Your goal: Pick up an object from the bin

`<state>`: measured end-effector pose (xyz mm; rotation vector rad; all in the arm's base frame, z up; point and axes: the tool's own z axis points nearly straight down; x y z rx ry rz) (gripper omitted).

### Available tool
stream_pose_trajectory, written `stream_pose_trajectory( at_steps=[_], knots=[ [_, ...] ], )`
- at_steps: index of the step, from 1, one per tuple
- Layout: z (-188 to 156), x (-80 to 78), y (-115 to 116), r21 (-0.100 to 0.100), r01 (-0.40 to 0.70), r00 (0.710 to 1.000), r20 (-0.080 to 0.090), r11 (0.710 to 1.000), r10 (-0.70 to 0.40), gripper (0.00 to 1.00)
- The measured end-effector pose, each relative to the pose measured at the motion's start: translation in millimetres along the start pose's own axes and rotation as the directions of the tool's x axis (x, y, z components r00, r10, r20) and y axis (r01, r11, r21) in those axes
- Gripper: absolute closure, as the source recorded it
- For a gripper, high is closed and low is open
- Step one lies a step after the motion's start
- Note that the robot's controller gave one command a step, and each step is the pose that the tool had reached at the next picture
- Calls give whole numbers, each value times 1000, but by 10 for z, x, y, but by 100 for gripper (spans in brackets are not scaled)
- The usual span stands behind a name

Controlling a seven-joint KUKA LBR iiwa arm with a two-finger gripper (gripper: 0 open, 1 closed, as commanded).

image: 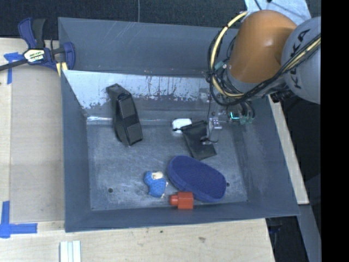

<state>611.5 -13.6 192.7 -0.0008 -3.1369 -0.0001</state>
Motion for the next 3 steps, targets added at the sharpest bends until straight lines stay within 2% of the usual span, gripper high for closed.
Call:
stream_pose_trajectory(
  at_steps=[1, 2, 3],
  knots=[
    [1199, 16, -314, 0, -102, 995, 2, 995, 102, 0],
    [1142, -13, -311, 0, -100, 995, 12, 995, 100, 100],
    [-287, 492, -255, 0, -86, 996, 16, 996, 86, 100]
  ],
)
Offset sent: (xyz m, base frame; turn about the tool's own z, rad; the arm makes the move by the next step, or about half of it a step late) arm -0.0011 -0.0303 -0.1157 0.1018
